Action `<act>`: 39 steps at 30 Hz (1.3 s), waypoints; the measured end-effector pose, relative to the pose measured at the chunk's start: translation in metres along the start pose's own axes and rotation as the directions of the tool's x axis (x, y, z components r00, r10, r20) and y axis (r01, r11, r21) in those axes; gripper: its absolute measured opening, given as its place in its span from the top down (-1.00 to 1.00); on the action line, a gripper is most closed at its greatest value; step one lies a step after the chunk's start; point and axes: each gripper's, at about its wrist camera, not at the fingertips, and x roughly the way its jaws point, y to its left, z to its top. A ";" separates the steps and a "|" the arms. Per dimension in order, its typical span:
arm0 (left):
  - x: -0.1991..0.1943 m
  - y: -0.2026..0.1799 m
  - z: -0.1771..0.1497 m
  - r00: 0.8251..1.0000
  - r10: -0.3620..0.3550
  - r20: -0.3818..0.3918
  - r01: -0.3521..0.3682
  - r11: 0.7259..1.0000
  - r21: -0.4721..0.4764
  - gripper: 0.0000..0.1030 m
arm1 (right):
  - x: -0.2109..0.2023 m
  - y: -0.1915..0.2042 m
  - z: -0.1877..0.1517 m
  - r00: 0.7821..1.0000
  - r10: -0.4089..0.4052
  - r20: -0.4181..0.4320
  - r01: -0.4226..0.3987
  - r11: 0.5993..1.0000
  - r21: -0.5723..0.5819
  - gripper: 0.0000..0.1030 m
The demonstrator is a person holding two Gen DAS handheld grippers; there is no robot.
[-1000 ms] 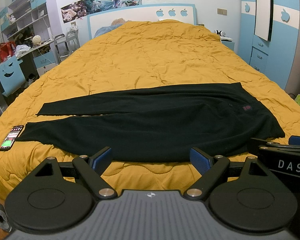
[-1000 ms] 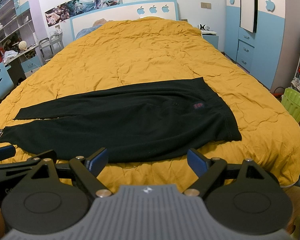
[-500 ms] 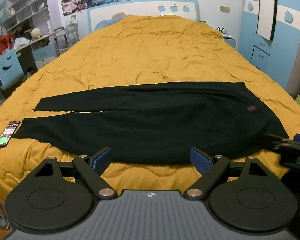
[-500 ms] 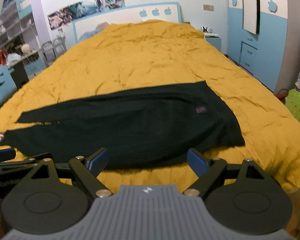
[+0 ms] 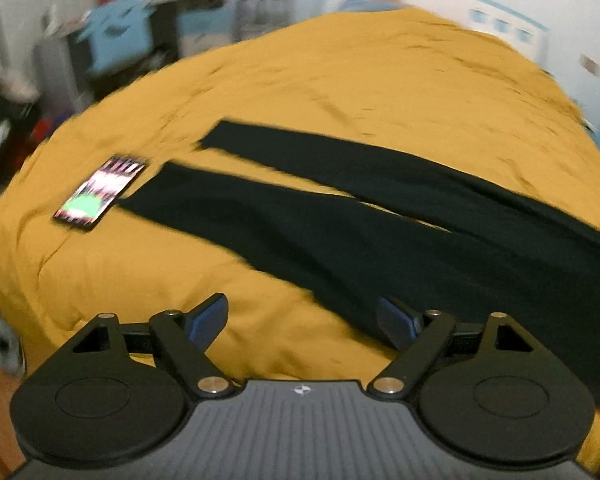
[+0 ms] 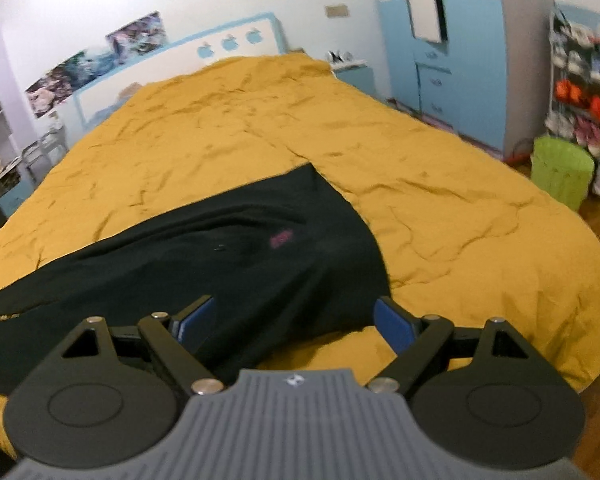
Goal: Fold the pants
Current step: 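Move the left tool to the pant leg cuffs and grasp them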
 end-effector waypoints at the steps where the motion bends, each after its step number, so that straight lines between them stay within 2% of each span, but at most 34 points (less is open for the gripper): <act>1: 0.006 0.013 0.008 1.000 -0.002 -0.009 0.002 0.999 -0.041 -0.88 | 0.005 -0.004 0.003 1.000 0.003 -0.012 -0.003 1.000 0.012 -0.60; 4: 0.025 0.056 0.030 0.999 -0.037 -0.029 0.030 0.977 -0.212 -0.77 | 0.022 -0.014 0.012 0.998 0.017 -0.056 -0.014 0.999 0.045 -0.60; 6: 0.040 0.084 0.038 0.998 -0.063 -0.031 0.048 0.935 -0.352 -0.74 | 0.035 -0.019 0.018 0.995 0.050 -0.088 -0.042 0.995 0.091 -0.60; 8: 0.060 0.113 0.043 0.994 -0.104 -0.024 0.081 0.880 -0.468 -0.68 | 0.048 -0.029 0.020 0.989 0.090 -0.115 -0.070 0.983 0.170 -0.60; 12: 0.088 0.146 0.048 0.986 -0.168 -0.008 0.132 0.800 -0.585 -0.63 | 0.065 -0.044 0.019 0.980 0.135 -0.149 -0.084 0.949 0.305 -0.60; 15: 0.104 0.165 0.051 0.981 -0.191 0.033 0.167 0.746 -0.644 -0.62 | 0.074 -0.057 0.018 0.977 0.169 -0.131 -0.103 0.908 0.407 -0.60; 17: 0.115 0.172 0.052 0.977 -0.207 0.045 0.183 0.720 -0.669 -0.60 | 0.078 -0.064 0.018 0.976 0.187 -0.114 -0.115 0.880 0.461 -0.60; 19: 0.126 0.174 0.052 0.976 -0.214 0.041 0.185 0.715 -0.675 -0.57 | 0.083 -0.067 0.020 0.975 0.196 -0.103 -0.123 0.866 0.485 -0.59; 24: 0.139 0.165 0.054 0.983 -0.179 0.031 0.160 0.770 -0.618 -0.53 | 0.091 -0.071 0.020 0.974 0.203 -0.095 -0.129 0.853 0.506 -0.49; 26: 0.142 0.165 0.053 0.986 -0.162 0.033 0.147 0.769 -0.622 -0.37 | 0.094 -0.073 0.018 0.974 0.207 -0.090 -0.129 0.837 0.531 -0.44; 28: 0.139 0.167 0.052 0.989 -0.145 0.035 0.134 0.758 -0.638 0.12 | 0.095 -0.077 0.016 0.974 0.211 -0.081 -0.130 0.817 0.561 -0.36; 30: 0.140 0.169 0.053 0.991 -0.131 0.024 0.116 0.760 -0.639 0.34 | 0.095 -0.081 0.015 0.974 0.211 -0.076 -0.128 0.802 0.584 -0.27; 33: 0.140 0.172 0.052 0.992 -0.127 0.021 0.110 0.757 -0.644 0.48 | 0.097 -0.085 0.013 0.975 0.213 -0.069 -0.128 0.782 0.610 -0.23; 35: 0.140 0.174 0.052 0.992 -0.125 0.014 0.105 0.753 -0.650 0.53 | 0.095 -0.086 0.011 0.981 0.181 -0.072 -0.100 0.784 0.613 0.09; 36: 0.139 0.175 0.052 0.992 -0.127 0.014 0.105 0.749 -0.654 0.53 | 0.090 -0.086 0.009 0.989 0.135 -0.066 -0.065 0.781 0.621 0.36; 38: 0.138 0.175 0.051 0.992 -0.124 0.012 0.102 0.752 -0.651 0.53 | 0.078 -0.091 0.006 0.998 0.052 -0.034 -0.017 0.756 0.654 0.31; 39: 0.139 0.175 0.051 0.993 -0.119 0.007 0.095 0.756 -0.648 0.53 | 0.073 -0.093 0.006 0.999 0.021 -0.029 0.004 0.746 0.666 0.18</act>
